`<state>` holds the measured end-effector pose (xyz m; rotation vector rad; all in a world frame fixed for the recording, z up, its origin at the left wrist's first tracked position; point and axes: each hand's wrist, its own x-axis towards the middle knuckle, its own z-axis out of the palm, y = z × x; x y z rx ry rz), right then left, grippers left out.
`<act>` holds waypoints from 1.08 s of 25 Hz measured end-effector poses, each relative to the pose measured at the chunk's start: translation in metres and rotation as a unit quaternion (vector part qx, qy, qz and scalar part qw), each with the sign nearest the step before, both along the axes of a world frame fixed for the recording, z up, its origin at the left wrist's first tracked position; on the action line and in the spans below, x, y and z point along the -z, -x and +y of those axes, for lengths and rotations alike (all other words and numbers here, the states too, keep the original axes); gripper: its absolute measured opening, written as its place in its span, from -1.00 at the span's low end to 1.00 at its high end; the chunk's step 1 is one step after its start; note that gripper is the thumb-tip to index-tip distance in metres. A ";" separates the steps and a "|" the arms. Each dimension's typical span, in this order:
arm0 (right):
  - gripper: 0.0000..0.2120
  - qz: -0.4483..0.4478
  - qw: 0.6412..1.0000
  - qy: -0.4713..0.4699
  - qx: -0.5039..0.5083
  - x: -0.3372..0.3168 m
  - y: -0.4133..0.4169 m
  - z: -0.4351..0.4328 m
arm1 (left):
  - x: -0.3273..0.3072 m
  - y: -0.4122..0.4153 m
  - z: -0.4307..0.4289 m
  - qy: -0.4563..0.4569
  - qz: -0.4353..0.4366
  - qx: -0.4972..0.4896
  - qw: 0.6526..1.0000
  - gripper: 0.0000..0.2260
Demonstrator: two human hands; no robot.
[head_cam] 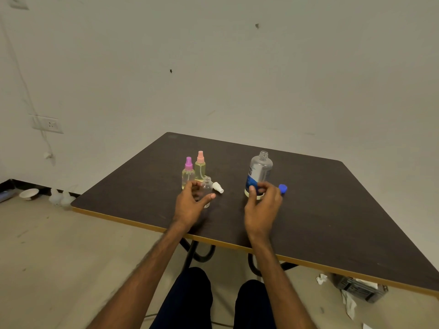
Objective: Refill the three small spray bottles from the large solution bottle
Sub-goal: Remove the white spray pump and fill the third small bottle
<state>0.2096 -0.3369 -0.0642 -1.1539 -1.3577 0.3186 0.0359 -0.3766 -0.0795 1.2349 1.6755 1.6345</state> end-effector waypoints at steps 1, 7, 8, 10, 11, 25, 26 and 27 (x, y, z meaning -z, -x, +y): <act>-0.68 0.039 0.999 0.003 0.024 -0.001 -0.004 0.005 | 0.000 0.000 0.000 -0.002 -0.003 0.003 1.000 -0.55; -0.07 0.064 0.988 0.132 -0.058 -0.006 -0.002 0.046 | 0.003 0.001 -0.001 -0.024 -0.015 0.036 0.999 -0.60; -0.04 0.071 0.985 0.138 -0.081 -0.008 -0.002 0.053 | 0.004 0.001 -0.001 -0.026 -0.017 0.046 0.998 -0.60; -0.07 0.078 0.979 0.144 -0.125 -0.009 -0.004 0.063 | 0.004 0.000 0.000 -0.028 -0.019 0.062 0.998 -0.59; -0.11 0.074 0.977 0.144 -0.139 -0.008 -0.005 0.065 | 0.005 0.000 0.000 -0.026 -0.017 0.066 0.997 -0.58; -0.25 -0.304 0.940 -0.046 -0.151 -0.002 -0.045 0.038 | 0.001 -0.003 -0.005 -0.048 0.045 0.091 0.994 -0.63; -0.24 -0.327 0.933 -0.051 -0.143 -0.003 -0.046 0.039 | 0.001 -0.003 -0.006 -0.050 0.046 0.091 0.994 -0.63; -0.24 -0.346 0.926 -0.055 -0.139 -0.004 -0.046 0.039 | 0.001 -0.004 -0.006 -0.051 0.047 0.091 0.993 -0.64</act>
